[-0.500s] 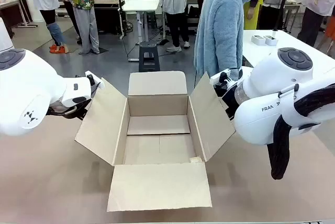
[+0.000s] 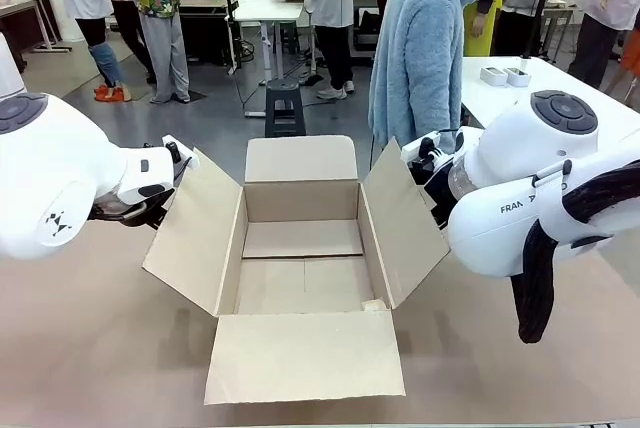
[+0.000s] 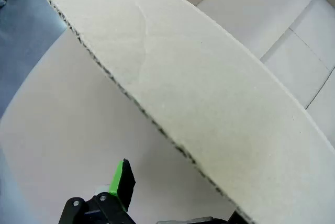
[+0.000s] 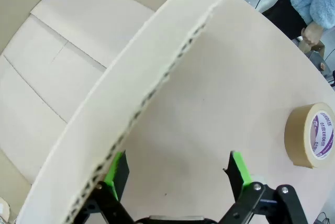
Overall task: Wrap the clocks to prevent damage.
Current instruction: Open the side flaps of the Package Box.
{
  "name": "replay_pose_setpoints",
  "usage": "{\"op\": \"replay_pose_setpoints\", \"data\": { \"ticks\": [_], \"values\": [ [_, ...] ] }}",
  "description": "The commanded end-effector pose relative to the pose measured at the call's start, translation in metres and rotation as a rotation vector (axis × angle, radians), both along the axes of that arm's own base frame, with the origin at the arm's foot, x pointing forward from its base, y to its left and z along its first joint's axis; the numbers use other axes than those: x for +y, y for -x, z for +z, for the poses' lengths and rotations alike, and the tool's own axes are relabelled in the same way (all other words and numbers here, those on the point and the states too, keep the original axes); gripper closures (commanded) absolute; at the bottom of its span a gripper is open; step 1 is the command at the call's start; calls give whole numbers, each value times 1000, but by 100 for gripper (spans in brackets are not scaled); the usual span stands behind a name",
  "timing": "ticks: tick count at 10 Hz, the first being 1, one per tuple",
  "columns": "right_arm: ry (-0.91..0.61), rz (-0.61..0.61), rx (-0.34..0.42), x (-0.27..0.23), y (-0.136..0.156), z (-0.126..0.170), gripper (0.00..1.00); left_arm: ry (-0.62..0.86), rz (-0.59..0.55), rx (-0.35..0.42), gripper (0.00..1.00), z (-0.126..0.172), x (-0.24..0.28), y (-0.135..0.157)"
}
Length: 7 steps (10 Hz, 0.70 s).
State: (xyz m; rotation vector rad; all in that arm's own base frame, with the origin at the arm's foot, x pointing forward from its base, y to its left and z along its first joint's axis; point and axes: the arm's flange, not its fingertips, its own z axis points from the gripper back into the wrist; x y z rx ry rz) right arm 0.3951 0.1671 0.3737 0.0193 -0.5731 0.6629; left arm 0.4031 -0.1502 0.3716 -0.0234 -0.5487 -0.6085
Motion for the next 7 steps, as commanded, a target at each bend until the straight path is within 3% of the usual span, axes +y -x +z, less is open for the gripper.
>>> {"op": "replay_pose_setpoints", "data": {
  "ticks": [1,7],
  "values": [
    [-1,0,0,0,0,0,0,0,0,0,0,0,0,0],
    [-1,0,0,0,0,0,0,0,0,0,0,0,0,0]
  ]
}}
